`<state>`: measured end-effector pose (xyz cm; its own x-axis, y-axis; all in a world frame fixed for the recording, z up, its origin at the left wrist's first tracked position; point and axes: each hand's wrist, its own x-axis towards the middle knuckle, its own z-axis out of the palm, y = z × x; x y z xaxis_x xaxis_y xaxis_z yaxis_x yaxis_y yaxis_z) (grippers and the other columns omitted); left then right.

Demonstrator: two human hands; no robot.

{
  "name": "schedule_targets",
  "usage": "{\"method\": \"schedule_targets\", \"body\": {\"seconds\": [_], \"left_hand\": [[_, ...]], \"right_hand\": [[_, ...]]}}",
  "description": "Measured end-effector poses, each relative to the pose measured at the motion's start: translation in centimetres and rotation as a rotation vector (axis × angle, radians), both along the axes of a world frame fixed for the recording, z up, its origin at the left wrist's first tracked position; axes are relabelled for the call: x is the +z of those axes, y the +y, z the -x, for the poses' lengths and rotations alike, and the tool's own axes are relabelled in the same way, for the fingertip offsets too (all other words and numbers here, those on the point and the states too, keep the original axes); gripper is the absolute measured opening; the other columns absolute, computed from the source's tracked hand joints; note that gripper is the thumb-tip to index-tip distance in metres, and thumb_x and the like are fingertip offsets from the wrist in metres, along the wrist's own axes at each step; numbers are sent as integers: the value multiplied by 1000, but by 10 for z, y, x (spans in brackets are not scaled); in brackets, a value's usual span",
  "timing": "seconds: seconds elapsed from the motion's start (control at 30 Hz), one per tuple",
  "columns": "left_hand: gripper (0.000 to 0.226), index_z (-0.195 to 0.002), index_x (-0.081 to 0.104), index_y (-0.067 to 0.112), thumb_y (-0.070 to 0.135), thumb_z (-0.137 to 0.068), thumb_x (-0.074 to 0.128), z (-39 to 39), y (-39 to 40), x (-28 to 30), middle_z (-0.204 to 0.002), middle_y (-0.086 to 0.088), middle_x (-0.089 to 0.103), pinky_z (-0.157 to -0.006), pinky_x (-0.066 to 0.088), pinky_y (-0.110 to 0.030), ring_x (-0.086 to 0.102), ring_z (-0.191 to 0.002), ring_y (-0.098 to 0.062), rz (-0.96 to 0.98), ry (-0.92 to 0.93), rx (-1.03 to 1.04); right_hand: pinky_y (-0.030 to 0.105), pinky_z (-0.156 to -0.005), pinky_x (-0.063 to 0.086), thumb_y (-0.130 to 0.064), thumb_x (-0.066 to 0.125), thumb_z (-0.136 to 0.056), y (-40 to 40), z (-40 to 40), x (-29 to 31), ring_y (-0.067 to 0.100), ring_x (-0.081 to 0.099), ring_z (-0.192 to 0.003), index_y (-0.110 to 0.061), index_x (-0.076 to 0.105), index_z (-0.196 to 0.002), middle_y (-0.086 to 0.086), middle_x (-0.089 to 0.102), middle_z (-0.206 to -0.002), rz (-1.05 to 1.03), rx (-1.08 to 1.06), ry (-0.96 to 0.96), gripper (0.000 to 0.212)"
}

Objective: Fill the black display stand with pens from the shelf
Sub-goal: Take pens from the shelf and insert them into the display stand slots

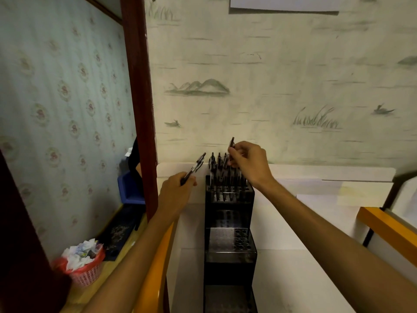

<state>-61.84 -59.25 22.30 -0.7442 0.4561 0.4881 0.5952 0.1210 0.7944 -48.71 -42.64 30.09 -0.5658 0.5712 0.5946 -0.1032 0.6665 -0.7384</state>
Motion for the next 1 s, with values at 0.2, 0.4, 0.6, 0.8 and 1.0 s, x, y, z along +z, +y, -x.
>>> {"method": "schedule_targets", "body": {"seconds": [0.2,0.4,0.6,0.8,1.0], "left_hand": [[25,-76,59,31,36,-99,53,-1,-6,4,-56,9,55,-53,41,-25,51,-50,-5,87,160,112],[27,-79,58,22,38,-100,51,3,-9,6,-63,3,58,-60,50,-32,55,-57,-11,86,214,119],[31,-77,55,21,40,-100,50,5,-10,4,-63,2,58,-62,53,-37,57,-59,-14,72,210,113],[27,-80,61,19,35,-100,54,-5,-6,8,-61,5,54,-55,43,-30,48,-54,-6,126,241,61],[23,-78,49,37,35,-100,55,-12,4,12,-64,8,56,-58,46,-30,53,-57,-8,132,236,6]], "right_hand": [[41,-78,57,-26,67,-94,-8,3,-5,11,70,-67,-11,72,-90,-4,72,-72,-220,-54,-94,16],[42,-82,56,-30,68,-93,-8,7,-12,20,70,-69,-7,74,-85,5,74,-73,-299,-30,-235,25],[39,-77,57,-32,68,-93,-4,8,-30,15,68,-64,-9,74,-73,4,72,-66,-321,-49,-341,31],[32,-75,59,-42,70,-89,-1,4,-31,5,66,-54,-15,75,-67,-4,70,-59,-305,-110,-369,35],[35,-73,62,-17,75,-87,-4,-12,-23,21,74,-69,-7,77,-85,5,76,-73,183,165,-172,11]]}}
